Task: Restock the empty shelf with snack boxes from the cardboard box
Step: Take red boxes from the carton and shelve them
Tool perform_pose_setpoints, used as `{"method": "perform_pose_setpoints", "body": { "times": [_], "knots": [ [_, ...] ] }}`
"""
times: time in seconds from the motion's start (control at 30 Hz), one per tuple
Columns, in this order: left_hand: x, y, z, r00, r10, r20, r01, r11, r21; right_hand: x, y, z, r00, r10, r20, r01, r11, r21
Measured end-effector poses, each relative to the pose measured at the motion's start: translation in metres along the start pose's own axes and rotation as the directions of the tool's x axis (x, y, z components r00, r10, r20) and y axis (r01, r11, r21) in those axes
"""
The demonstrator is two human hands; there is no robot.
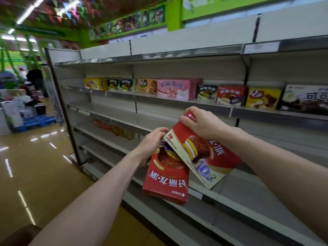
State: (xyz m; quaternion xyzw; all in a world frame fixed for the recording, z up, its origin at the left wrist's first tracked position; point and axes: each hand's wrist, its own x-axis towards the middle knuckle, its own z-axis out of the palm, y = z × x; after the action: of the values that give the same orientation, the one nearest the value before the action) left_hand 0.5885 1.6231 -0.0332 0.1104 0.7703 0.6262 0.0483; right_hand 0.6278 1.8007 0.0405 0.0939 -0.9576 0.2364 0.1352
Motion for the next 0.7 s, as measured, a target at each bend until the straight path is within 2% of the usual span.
{"method": "perform_pose_setpoints", "body": {
  "times": [0.2,0.47,0.7],
  "knots": [
    [-0.001,0.003,0.036,0.972,0.054,0.229,-0.040,0.997,-0.065,-0.021,0.015,-0.027,0.998,-0.053,0.025,0.056,0.990,-0.133],
    [0.007,0.025,0.086,0.851,0.002,0.525,0.025,0.999,-0.044,-0.061,0.048,-0.070,0.996,-0.080,-0.025,0.072,0.970,-0.232],
    [0.004,0.043,0.157,0.850,0.083,0.521,0.002,0.987,-0.159,-0.104,0.092,-0.122,0.995,0.056,-0.086,-0.076,0.965,-0.251]
  ]
}}
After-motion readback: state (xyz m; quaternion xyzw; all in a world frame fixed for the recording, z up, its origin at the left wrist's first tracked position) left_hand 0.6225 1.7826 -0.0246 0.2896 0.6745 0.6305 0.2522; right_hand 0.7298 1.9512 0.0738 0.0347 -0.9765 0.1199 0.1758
